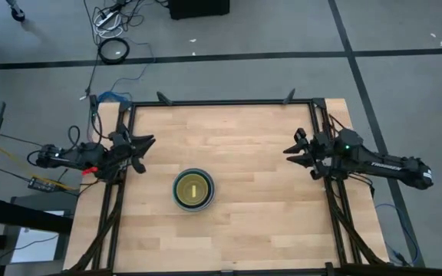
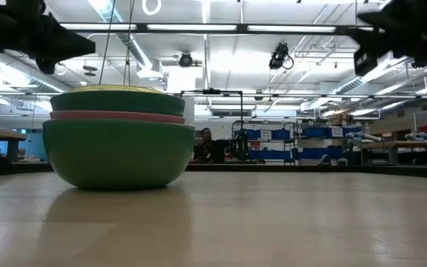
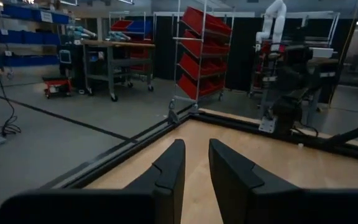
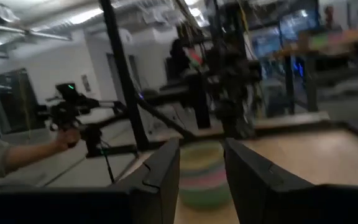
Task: Nest bowls inside each other
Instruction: Return to Home Position
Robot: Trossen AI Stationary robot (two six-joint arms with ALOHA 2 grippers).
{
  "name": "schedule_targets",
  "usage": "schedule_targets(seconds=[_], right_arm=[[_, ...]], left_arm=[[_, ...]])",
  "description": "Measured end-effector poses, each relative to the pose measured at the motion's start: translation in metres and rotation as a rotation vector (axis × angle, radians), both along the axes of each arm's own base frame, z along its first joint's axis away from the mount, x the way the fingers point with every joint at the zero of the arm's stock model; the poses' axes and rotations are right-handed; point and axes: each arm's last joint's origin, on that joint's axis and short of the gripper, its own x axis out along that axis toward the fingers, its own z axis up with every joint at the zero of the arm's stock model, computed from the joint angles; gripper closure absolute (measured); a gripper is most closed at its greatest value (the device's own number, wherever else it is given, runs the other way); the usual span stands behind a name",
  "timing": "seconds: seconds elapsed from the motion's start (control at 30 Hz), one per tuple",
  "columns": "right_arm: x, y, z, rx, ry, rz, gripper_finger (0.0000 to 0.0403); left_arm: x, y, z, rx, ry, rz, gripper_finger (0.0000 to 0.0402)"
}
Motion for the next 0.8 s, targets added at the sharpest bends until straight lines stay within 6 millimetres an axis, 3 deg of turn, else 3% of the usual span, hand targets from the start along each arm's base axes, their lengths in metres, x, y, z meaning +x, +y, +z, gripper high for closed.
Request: schedule_targets(seconds=[0.13,0.33,0.6,0.8], right_arm=[[0.002,-0.001,-0.022,0.017,0.06,-0.026,0.0284],[0.004,-0.004,-0.051,-0.012,0.195,-0.109,0.0286],[0.003,-0.005,-0.067,-0.104,0.354,-0.177,0.0285],[0.004,-0.006,-0.067,-0.108,0.357,-0.186,0.0284]], left_arm=[[0.004,-0.001,-0.011,0.007,0.029,0.002,0.0321],[0.015,-0.003,-0.05,0.001,0.095,0.008,0.0321],[0.019,-0.002,-0.053,0.058,0.092,0.078,0.0321],[0.019,-0.003,-0.053,0.036,0.081,0.077,0.0321]])
